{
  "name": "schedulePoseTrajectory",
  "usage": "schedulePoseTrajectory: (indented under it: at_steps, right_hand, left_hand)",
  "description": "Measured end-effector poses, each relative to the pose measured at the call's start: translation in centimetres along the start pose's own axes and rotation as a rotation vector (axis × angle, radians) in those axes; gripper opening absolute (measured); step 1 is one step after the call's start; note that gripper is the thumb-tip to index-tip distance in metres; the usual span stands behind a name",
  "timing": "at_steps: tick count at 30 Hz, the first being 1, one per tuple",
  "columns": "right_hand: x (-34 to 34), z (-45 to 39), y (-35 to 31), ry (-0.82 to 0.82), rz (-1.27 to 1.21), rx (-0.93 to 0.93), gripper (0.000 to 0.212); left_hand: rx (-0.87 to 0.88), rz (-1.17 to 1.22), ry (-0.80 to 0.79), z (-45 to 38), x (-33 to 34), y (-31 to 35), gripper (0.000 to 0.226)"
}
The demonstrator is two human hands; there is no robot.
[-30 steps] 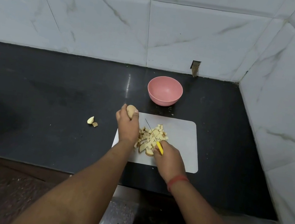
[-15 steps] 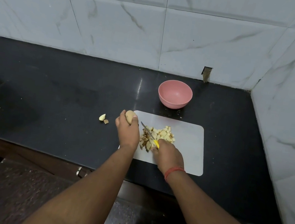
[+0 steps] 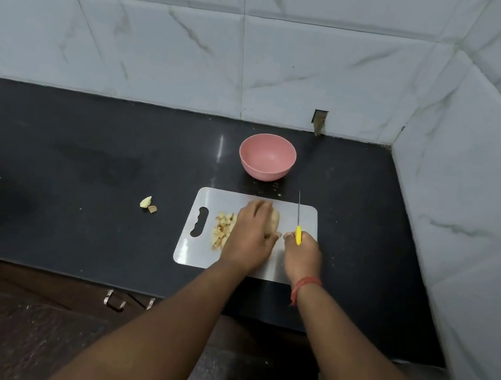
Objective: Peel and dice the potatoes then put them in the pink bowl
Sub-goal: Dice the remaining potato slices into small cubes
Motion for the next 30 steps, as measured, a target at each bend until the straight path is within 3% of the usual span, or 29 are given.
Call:
schedulePoseTrajectory:
  at_steps: [6, 13, 17, 23, 30]
  right_hand:
    - [-2.4, -0.5, 3.1, -0.003, -0.023, 0.076, 0.025]
    - [-4.7, -0.8, 5.0, -0.010, -0.004, 0.102, 0.022]
    - [-5.0, -1.1, 5.5, -0.024, 0.001, 0.097, 0.023]
    - [-4.6, -1.2, 6.0, -0.026, -0.016, 0.101, 0.022]
    - [-3.6, -1.4, 5.5, -0.057, -0.021, 0.111, 0.026]
  left_hand:
    - [0.024, -0.064, -0.179, -1.6, 5.0, 2.4, 0.083]
    - [0.002, -0.151, -0.297, -3.1, 8.9, 2.6, 0.065]
    - [-0.034, -0.158, -0.352, -3.5, 9.4, 2.3, 0.069]
    - [-0.061, -0.146, -0.558, -3.4, 8.5, 1.1, 0.078]
    - [-0.056, -0.077, -0.529, -4.3, 8.2, 2.0, 0.064]
Point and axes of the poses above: each hand's wrist, its own z-axis away from the middle knuckle, its own x-axis out of the palm, y = z × x, the point moved 10 cm from there along -z, towards the middle knuckle, and after that the axes turned 9 degrees about z, right-handed, at the moved point
